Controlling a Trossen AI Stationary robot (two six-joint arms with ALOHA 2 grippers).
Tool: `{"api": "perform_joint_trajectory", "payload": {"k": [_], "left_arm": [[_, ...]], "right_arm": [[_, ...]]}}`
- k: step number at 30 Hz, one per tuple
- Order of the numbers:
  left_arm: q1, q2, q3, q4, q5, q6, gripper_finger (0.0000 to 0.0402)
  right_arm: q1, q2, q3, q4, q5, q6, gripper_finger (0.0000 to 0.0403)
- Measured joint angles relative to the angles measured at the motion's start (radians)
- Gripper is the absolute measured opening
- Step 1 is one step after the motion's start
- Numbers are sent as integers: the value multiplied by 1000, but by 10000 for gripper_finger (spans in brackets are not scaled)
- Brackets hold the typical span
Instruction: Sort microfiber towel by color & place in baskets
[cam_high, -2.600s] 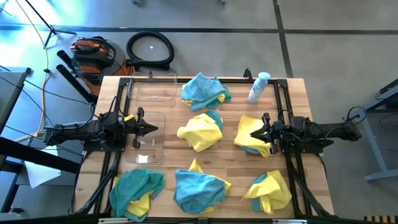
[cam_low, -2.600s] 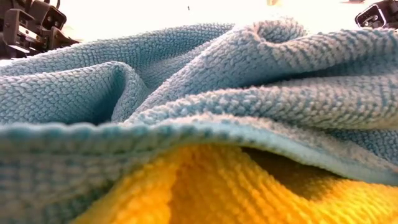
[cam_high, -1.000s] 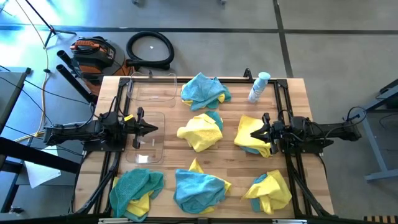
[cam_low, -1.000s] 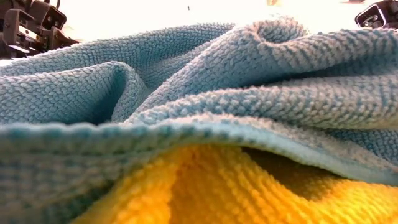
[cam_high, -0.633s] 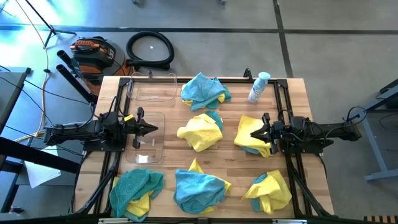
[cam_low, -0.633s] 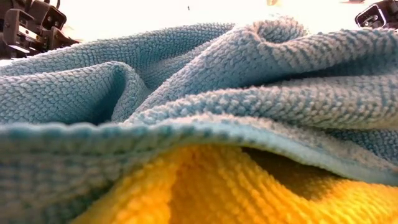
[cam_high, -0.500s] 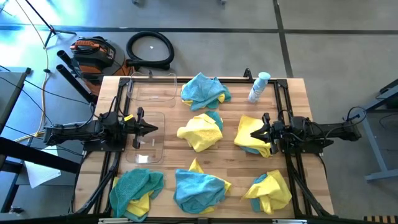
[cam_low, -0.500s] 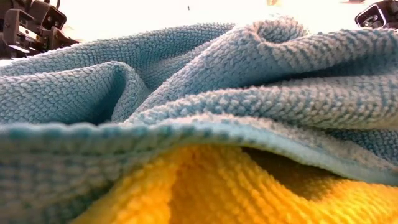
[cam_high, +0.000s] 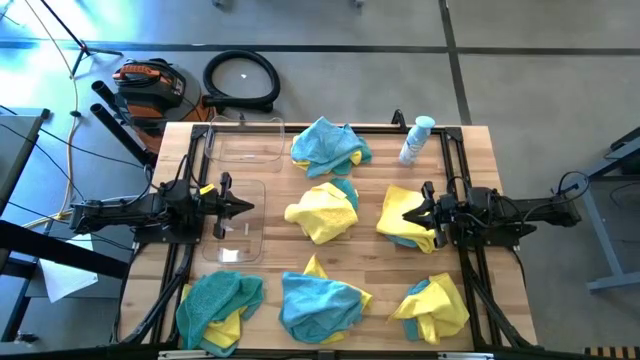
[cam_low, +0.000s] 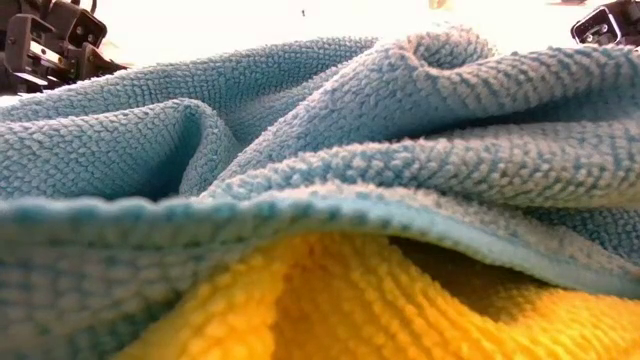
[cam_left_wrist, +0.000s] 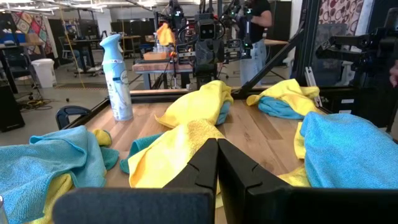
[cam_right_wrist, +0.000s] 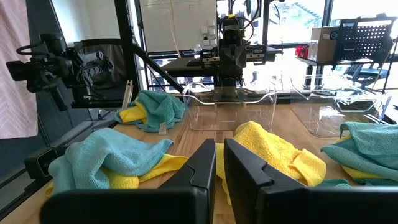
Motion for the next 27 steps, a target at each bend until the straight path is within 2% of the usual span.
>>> {"api": "perform_joint_trajectory", "payload": {"k": [11,18,24,27], "left_arm": [[0,0,0,0,0,0,0],[0,0,0,0,0,0,0],[0,0,0,0,0,0,0],[0,0,0,0,0,0,0]], "right_arm": [[0,0,0,0,4,-11,30],[-2,0,0,-4,66,44,30],[-2,0,8,-11,137,93,3],[-2,10,36,-29,225,169,2]]}}
